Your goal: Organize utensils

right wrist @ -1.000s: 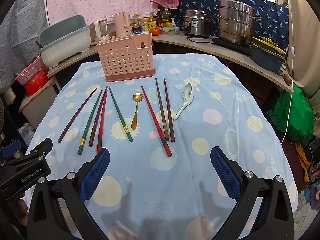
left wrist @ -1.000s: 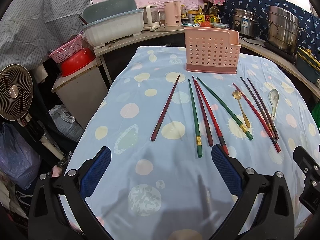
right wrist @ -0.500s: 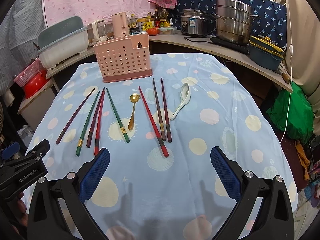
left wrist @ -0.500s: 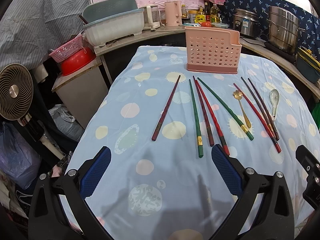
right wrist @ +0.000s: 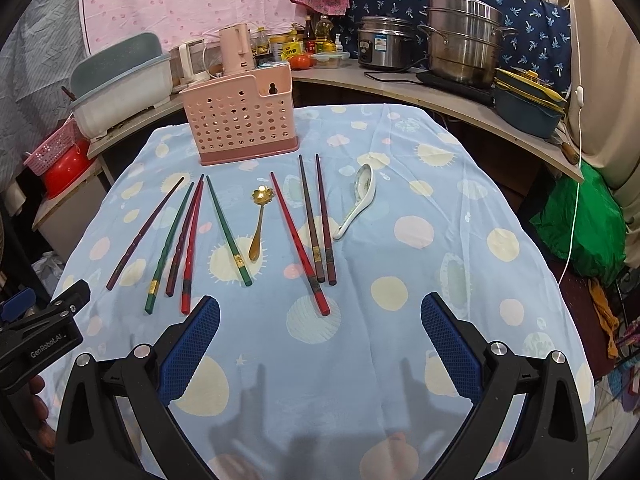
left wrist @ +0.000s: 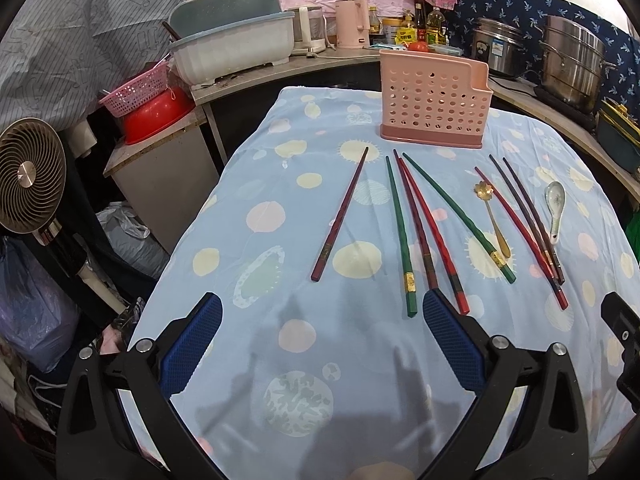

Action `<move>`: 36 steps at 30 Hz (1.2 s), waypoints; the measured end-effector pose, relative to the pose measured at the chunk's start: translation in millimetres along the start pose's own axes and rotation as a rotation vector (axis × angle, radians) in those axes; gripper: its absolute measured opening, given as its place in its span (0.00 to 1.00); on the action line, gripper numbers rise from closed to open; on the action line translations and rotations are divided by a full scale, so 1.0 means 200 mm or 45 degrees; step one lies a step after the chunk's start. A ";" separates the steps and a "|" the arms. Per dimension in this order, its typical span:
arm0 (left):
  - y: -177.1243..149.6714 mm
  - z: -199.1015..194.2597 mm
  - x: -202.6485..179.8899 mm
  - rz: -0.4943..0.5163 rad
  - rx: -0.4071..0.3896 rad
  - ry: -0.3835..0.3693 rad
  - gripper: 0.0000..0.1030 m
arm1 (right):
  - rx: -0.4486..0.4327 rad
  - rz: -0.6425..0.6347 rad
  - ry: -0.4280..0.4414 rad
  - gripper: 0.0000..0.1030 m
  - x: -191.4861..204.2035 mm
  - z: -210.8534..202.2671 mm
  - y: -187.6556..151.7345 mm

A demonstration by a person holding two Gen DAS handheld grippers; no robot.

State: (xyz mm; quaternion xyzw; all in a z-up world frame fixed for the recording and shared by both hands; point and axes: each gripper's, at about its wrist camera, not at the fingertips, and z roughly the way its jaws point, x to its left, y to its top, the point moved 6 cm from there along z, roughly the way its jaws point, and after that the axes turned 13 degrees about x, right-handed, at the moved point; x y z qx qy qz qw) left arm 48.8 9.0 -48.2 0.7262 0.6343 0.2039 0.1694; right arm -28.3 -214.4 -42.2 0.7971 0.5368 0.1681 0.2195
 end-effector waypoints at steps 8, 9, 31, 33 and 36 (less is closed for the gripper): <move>0.04 0.09 0.10 -0.047 0.031 0.000 0.93 | 0.029 0.021 -0.020 0.94 -0.05 0.06 0.01; 0.04 0.10 0.10 -0.047 0.036 -0.005 0.93 | 0.032 0.023 -0.020 0.94 -0.05 0.07 0.01; 0.14 0.45 0.08 0.003 0.157 -0.144 0.50 | 0.107 0.024 -0.020 0.94 -0.06 0.28 0.08; 0.14 0.47 0.08 0.005 0.163 -0.159 0.41 | 0.111 0.025 -0.020 0.94 -0.06 0.29 0.09; 0.15 0.48 0.06 0.017 0.156 -0.165 0.26 | 0.116 0.014 -0.020 0.94 -0.05 0.31 0.09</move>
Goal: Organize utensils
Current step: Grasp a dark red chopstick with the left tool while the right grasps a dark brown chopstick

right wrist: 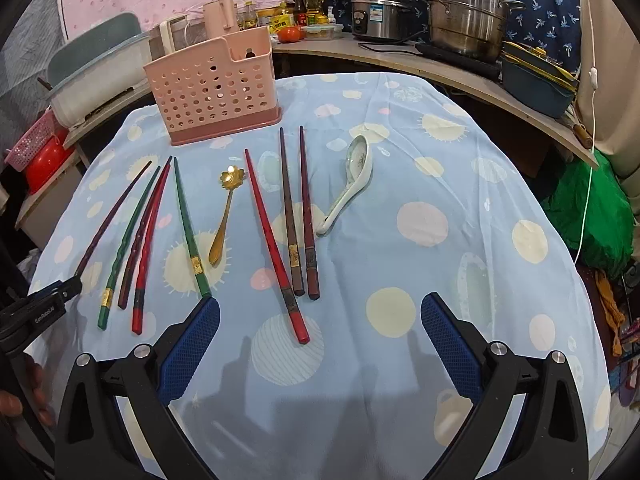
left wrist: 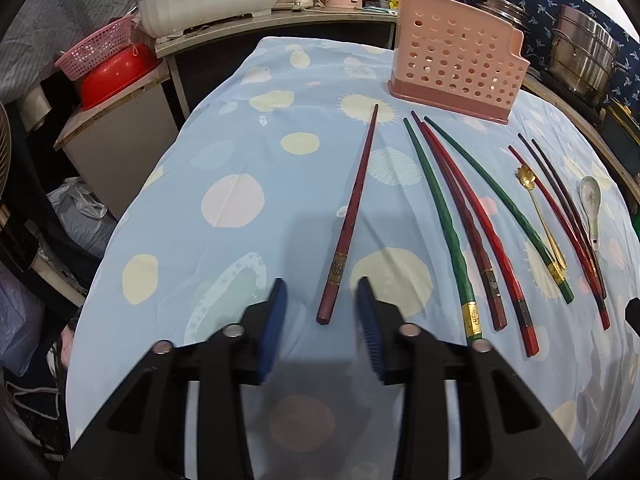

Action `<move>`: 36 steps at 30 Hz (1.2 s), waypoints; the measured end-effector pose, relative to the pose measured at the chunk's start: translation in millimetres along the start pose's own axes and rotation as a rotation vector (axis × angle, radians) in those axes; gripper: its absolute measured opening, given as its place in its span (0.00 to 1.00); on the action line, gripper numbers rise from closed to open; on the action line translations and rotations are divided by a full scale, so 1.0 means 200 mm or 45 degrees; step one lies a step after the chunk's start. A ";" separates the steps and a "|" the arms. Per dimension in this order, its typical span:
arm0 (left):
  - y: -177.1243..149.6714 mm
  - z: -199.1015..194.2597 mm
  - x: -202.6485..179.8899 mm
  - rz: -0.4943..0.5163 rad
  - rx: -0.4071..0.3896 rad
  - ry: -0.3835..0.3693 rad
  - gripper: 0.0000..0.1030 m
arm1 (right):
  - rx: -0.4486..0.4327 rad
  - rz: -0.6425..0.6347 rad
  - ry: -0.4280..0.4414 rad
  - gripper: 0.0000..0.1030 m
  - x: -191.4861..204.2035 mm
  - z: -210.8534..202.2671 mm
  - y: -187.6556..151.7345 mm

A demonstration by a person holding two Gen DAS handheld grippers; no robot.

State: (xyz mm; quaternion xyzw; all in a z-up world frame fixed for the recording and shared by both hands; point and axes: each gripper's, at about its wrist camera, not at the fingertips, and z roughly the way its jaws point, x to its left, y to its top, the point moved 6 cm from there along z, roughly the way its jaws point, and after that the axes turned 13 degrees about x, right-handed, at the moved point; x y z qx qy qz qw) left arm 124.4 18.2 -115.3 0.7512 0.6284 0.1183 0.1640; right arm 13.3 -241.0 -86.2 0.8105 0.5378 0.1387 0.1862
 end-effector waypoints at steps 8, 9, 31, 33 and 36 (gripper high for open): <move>0.02 -0.02 -0.03 0.009 -0.015 -0.042 0.08 | 0.034 0.012 0.017 0.68 -0.03 0.07 0.02; 0.01 -0.02 -0.03 0.009 -0.016 -0.044 0.07 | 0.036 0.016 0.019 0.66 -0.04 0.07 0.02; 0.01 -0.01 -0.04 -0.007 0.001 -0.055 0.07 | 0.066 -0.010 0.061 0.19 -0.01 0.20 0.10; 0.01 -0.01 -0.03 -0.013 -0.004 -0.052 0.07 | 0.065 -0.014 0.064 0.19 -0.01 0.20 0.11; 0.02 -0.01 -0.01 -0.020 -0.015 -0.055 0.09 | 0.064 -0.021 0.067 0.19 0.01 0.21 0.12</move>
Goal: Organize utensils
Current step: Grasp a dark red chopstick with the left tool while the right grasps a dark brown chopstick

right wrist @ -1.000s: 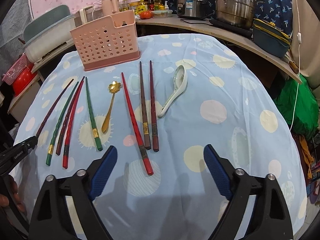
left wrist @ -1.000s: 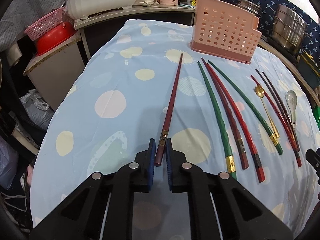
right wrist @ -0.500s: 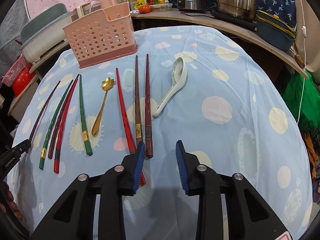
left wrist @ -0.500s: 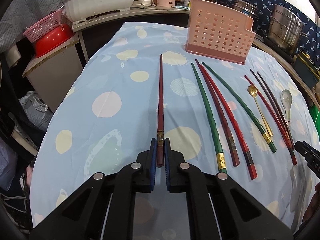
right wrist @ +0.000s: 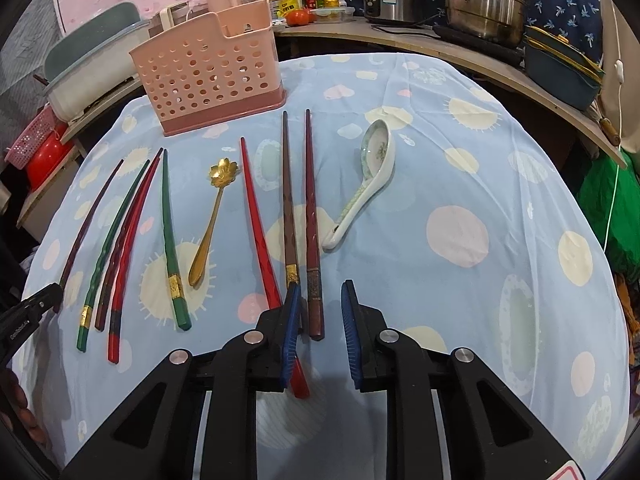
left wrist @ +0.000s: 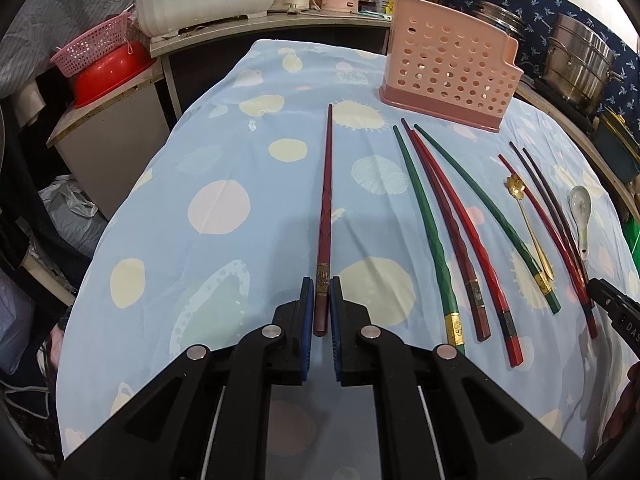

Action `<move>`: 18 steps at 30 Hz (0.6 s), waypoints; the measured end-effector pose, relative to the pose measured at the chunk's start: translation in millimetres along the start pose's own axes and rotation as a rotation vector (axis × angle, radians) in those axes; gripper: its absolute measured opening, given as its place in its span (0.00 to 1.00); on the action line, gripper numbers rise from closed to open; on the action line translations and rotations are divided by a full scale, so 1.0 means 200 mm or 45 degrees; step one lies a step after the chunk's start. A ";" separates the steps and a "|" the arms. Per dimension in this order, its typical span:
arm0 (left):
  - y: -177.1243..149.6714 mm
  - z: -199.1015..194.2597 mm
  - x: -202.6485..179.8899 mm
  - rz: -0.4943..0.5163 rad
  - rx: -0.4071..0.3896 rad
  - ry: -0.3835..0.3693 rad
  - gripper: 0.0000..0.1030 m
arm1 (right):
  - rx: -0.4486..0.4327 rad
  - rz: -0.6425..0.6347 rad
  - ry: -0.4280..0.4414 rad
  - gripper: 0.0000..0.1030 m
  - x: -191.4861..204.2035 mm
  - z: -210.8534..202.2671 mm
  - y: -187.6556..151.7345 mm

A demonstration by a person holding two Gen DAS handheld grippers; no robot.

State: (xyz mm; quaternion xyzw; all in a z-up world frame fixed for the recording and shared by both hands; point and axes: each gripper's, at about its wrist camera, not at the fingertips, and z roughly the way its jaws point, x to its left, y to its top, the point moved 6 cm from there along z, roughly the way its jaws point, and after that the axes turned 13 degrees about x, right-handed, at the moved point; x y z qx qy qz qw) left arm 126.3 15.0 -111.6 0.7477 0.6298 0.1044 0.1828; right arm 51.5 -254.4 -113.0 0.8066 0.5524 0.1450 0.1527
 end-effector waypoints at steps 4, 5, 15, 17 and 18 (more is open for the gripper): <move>0.00 0.02 0.01 -0.007 0.006 -0.003 0.09 | -0.002 -0.012 0.006 0.19 0.02 0.02 0.01; 0.00 0.02 0.01 -0.008 0.009 -0.006 0.09 | 0.000 -0.010 0.013 0.19 0.02 0.02 0.01; 0.01 0.03 -0.02 0.011 -0.006 -0.009 0.24 | -0.002 0.013 0.030 0.19 -0.01 0.01 0.02; 0.01 0.03 -0.01 0.006 -0.006 -0.017 0.24 | -0.001 0.015 0.027 0.19 -0.02 0.01 0.01; 0.01 0.03 -0.01 0.005 -0.006 -0.020 0.24 | -0.001 0.017 0.023 0.19 -0.02 0.01 0.01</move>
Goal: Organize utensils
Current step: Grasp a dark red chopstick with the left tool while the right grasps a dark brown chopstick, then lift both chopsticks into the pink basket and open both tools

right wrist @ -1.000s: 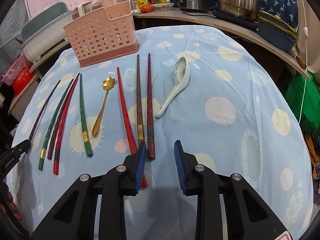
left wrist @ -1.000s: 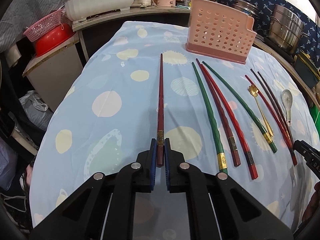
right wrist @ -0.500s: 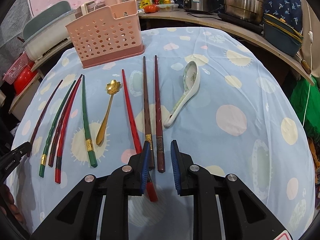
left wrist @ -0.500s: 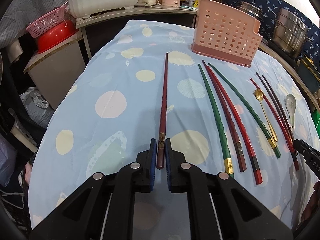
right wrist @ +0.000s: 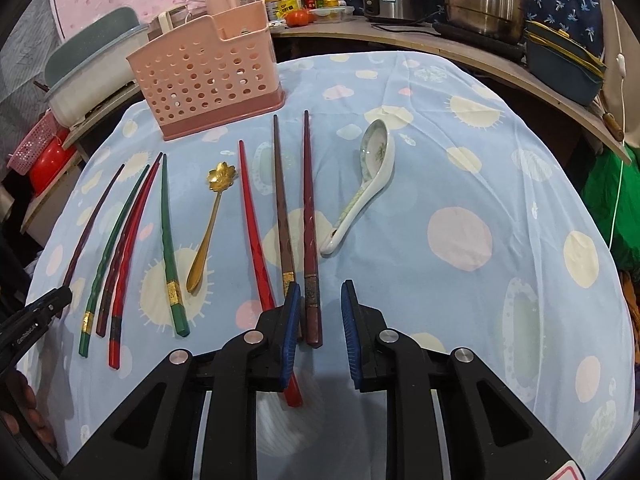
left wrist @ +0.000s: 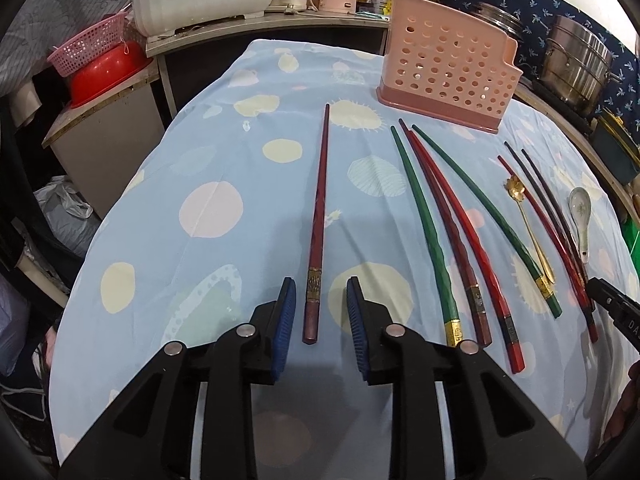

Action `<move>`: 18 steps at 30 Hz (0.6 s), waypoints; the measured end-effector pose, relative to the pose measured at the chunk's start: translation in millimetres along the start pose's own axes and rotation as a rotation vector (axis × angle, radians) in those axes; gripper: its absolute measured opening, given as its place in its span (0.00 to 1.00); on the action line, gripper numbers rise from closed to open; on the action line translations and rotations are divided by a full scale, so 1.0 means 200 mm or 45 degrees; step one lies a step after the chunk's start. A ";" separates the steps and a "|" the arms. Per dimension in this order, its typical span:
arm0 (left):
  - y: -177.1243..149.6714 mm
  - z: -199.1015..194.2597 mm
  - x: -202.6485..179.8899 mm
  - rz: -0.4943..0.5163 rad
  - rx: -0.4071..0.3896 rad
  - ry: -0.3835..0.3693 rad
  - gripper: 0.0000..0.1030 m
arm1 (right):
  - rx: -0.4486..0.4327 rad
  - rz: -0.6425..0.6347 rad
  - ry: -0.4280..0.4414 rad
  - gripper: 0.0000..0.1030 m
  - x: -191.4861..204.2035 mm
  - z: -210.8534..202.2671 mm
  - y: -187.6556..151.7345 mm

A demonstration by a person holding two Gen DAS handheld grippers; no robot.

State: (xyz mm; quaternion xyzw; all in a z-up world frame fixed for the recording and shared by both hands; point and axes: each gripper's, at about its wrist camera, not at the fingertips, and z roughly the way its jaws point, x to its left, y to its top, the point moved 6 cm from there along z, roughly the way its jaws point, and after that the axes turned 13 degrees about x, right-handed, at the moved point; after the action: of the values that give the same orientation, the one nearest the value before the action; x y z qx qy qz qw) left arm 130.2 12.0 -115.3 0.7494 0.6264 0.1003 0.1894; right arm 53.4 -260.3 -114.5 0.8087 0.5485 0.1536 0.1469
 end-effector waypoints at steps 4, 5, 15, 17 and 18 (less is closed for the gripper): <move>0.00 0.00 0.00 0.008 -0.010 0.016 0.22 | 0.015 0.009 0.003 0.19 -0.01 0.01 -0.01; -0.01 0.00 0.00 0.009 -0.013 0.016 0.20 | 0.019 0.001 0.001 0.19 0.00 0.02 -0.01; -0.02 -0.02 -0.02 0.034 -0.028 -0.012 0.07 | -0.016 -0.041 -0.018 0.07 0.03 0.01 -0.04; -0.03 -0.04 -0.03 0.040 -0.032 -0.026 0.07 | -0.031 -0.045 -0.010 0.07 0.03 -0.02 -0.06; -0.04 -0.06 -0.03 0.044 -0.038 -0.030 0.07 | -0.044 -0.049 -0.010 0.07 0.03 -0.05 -0.06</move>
State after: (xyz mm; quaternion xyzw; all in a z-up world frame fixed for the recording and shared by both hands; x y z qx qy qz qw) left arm 117.4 8.7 -106.3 0.7583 0.6097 0.1039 0.2062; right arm 40.8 -248.7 -109.8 0.7960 0.5605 0.1570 0.1659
